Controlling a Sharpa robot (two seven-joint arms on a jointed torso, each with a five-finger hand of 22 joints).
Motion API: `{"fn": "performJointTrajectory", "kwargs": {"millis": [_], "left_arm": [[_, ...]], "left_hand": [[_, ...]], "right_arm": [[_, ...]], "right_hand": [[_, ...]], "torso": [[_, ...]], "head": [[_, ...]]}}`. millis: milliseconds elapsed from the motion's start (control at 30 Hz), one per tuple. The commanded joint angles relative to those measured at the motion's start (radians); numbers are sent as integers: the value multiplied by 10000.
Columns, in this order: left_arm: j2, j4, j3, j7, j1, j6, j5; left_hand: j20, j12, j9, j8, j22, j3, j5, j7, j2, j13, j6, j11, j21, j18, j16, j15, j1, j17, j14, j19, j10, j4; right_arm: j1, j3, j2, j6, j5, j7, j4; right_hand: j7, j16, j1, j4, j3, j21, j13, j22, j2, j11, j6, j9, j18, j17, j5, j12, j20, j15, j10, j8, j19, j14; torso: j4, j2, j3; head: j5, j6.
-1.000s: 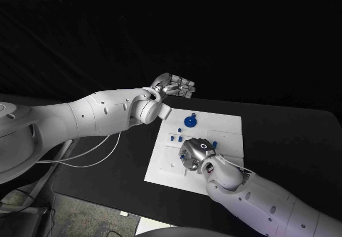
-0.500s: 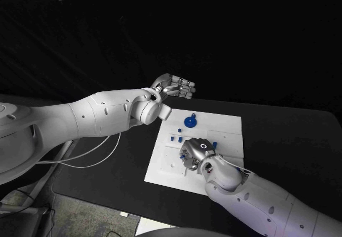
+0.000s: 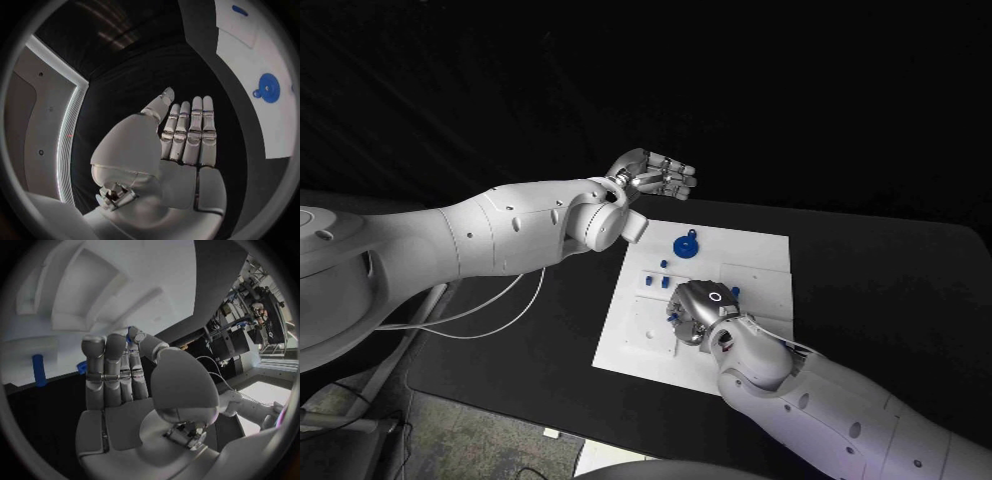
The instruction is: Assemble the parts on the task board
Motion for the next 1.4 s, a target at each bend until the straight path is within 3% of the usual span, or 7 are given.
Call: {"fn": "performJointTrajectory", "kwargs": {"millis": [33,567,1400], "left_arm": [[-3,11,7,50,7,135,3],[33,14,7,44,7,136,3],[52,6,6,10,7,160,3]], "left_hand": [[47,-18,1,-14,10,-47,10,32,56,-7,38,6,23,-15,-38,10,24,-5,-42,-47,-73,-5],[47,-18,1,-14,10,-47,10,32,56,-7,38,6,23,-15,-38,10,24,-5,-42,-47,-73,-5],[54,-18,1,-14,24,-60,-33,35,65,-7,34,11,20,-10,-38,15,42,-5,-57,-60,-92,6]], "right_arm": [[10,2,-57,81,-158,-142,81],[137,-1,119,617,-196,-174,-125],[176,-56,179,762,-284,-161,31]], "right_hand": [[12,12,6,-57,30,66,5,726,49,-67,76,12,184,-2,33,35,-80,-60,178,56,146,24],[16,12,15,-51,10,83,5,729,56,-65,69,1,177,9,34,35,-80,-60,168,55,129,17],[17,9,22,-57,-26,90,5,728,70,-64,65,-3,176,16,34,34,-79,-59,163,55,121,15]], "torso": [[-21,-3,6],[7,6,-4],[7,4,2]], "head": [[11,0],[-41,8],[-12,-48]]}}
